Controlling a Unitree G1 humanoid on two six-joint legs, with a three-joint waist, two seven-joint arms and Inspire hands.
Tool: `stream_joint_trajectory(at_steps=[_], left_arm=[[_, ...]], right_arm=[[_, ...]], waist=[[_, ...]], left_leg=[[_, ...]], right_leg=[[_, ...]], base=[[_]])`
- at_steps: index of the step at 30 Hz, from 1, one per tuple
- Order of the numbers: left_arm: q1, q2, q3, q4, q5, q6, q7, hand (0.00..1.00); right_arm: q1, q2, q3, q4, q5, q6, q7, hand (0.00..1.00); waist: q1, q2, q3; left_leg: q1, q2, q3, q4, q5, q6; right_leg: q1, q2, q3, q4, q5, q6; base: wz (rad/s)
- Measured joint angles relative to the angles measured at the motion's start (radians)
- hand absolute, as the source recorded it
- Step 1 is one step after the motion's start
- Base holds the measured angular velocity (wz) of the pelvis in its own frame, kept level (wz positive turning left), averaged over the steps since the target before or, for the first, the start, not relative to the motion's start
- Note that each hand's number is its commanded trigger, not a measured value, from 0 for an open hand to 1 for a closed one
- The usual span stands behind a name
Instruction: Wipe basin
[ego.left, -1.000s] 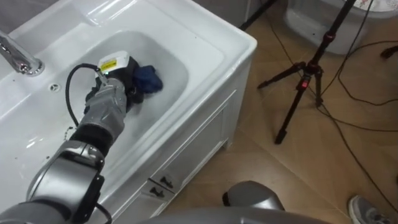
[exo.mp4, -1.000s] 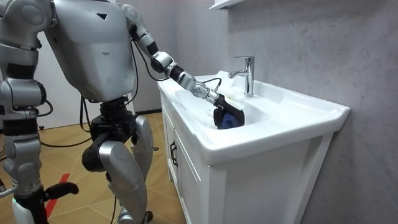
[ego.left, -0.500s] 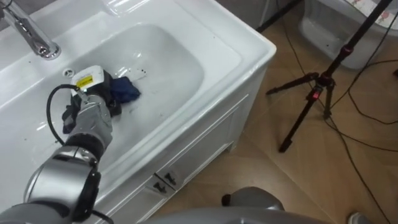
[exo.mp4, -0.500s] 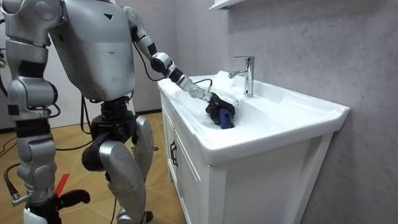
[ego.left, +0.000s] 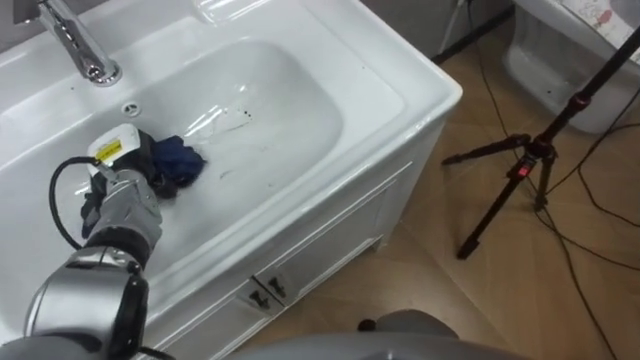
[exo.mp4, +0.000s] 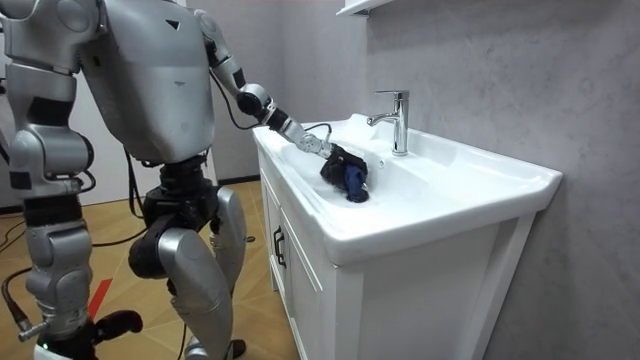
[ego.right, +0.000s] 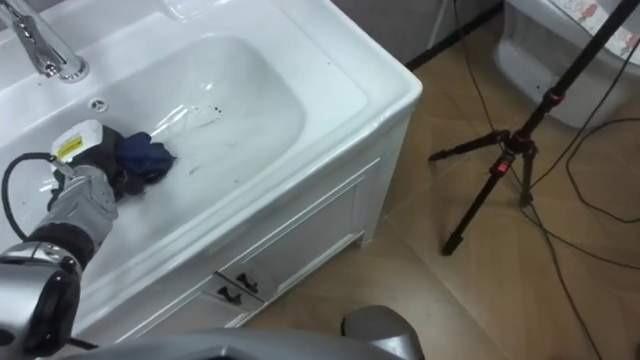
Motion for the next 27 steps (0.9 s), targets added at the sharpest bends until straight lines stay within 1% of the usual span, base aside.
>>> stream_joint_trajectory(at_steps=[2, 3, 5, 6, 7, 10, 13, 15, 18, 22, 26, 27], left_arm=[[0.009, 0.006, 0.028, 0.000, 0.000, 0.000, 0.001, 1.00], [0.013, 0.009, 0.033, 0.000, 0.000, 0.000, 0.002, 1.00], [0.027, 0.012, 0.064, 0.001, 0.000, 0.000, 0.006, 1.00], [0.031, 0.014, 0.064, 0.000, -0.001, 0.000, 0.010, 1.00], [0.036, 0.015, 0.065, 0.000, -0.002, -0.001, 0.020, 1.00], [0.042, 0.015, 0.063, -0.002, -0.001, -0.010, 0.025, 1.00], [0.043, 0.015, 0.064, -0.002, 0.000, -0.012, 0.025, 1.00], [0.052, 0.015, 0.072, -0.002, 0.001, -0.016, 0.028, 1.00], [0.084, 0.015, 0.073, -0.005, 0.001, -0.027, 0.056, 1.00], [0.159, 0.015, 0.071, -0.067, 0.000, -0.035, 0.087, 1.00], [0.228, 0.014, 0.061, -0.114, 0.000, -0.035, 0.107, 1.00], [0.236, 0.014, 0.061, -0.121, 0.000, -0.035, 0.107, 1.00]], right_arm=[[-0.003, 0.000, 0.001, -0.013, -0.010, 0.000, -0.006, 0.00], [-0.005, 0.000, 0.002, -0.015, -0.013, 0.000, -0.006, 0.00], [-0.015, 0.001, 0.002, -0.016, -0.017, 0.000, -0.009, 0.00], [-0.019, 0.001, 0.001, -0.016, -0.020, 0.000, -0.009, 0.00], [-0.024, 0.001, 0.001, -0.017, -0.027, 0.000, -0.010, 0.00], [-0.039, 0.003, 0.001, -0.017, -0.032, 0.000, -0.018, 0.00], [-0.055, 0.002, 0.000, -0.017, -0.039, 0.000, -0.021, 0.00], [-0.056, 0.002, -0.001, -0.010, -0.057, 0.000, -0.022, 0.00], [-0.046, 0.002, -0.005, -0.011, -0.082, 0.001, -0.026, 0.00], [-0.026, 0.004, -0.009, -0.015, -0.095, 0.002, -0.026, 0.00], [-0.010, 0.005, -0.015, -0.022, -0.166, 0.002, -0.025, 0.00], [-0.008, 0.005, -0.019, -0.024, -0.172, 0.001, -0.025, 0.00]], waist=[[0.030, 0.000, 0.0007], [0.037, 0.000, 0.0011], [0.042, -0.002, 0.0019], [0.049, -0.002, 0.0019], [0.063, -0.002, 0.0020], [0.069, -0.005, 0.0028], [0.084, -0.004, 0.0028], [0.086, 0.000, 0.0029], [0.085, 0.007, 0.0008], [0.080, 0.018, 0.0008], [0.073, 0.020, 0.0001], [0.072, 0.020, 0.0002]], left_leg=[[0.000, 0.001, -0.005, 0.000, 0.005, -0.003], [0.000, 0.001, -0.009, 0.000, 0.006, -0.004], [0.001, 0.000, -0.037, 0.004, 0.012, -0.005], [0.003, 0.000, -0.042, 0.005, 0.012, -0.006], [0.003, 0.001, -0.048, 0.006, 0.015, -0.008], [0.005, 0.002, -0.076, 0.007, 0.021, -0.012], [0.006, 0.004, -0.081, 0.003, 0.027, -0.015], [0.018, 0.004, -0.088, -0.007, 0.029, -0.018], [0.033, 0.005, -0.107, -0.012, 0.030, -0.019], [0.041, 0.004, -0.130, -0.012, 0.031, -0.021], [0.073, 0.007, -0.134, -0.013, 0.035, -0.026], [0.077, 0.007, -0.135, -0.013, 0.035, -0.026]], right_leg=[[0.000, 0.000, -0.005, 0.004, -0.002, -0.004], [0.001, -0.002, -0.009, 0.006, -0.004, -0.006], [0.015, -0.009, -0.037, 0.009, -0.014, -0.007], [0.017, -0.009, -0.039, 0.010, -0.017, -0.006], [0.021, -0.011, -0.047, 0.009, -0.019, -0.005], [0.034, -0.020, -0.069, 0.008, -0.024, -0.006], [0.034, -0.019, -0.075, 0.008, -0.022, -0.010], [0.043, -0.016, -0.074, 0.005, -0.021, -0.013], [0.055, -0.010, -0.072, 0.012, -0.027, -0.021], [0.056, -0.009, -0.075, 0.028, -0.037, -0.035], [0.087, -0.008, -0.075, 0.030, -0.054, -0.043], [0.092, -0.008, -0.076, 0.030, -0.055, -0.043]], base=[[0.07], [0.23], [0.38], [0.25], [0.19], [0.22], [0.03], [-0.02], [-0.04], [0.00], [0.00], [0.03]])
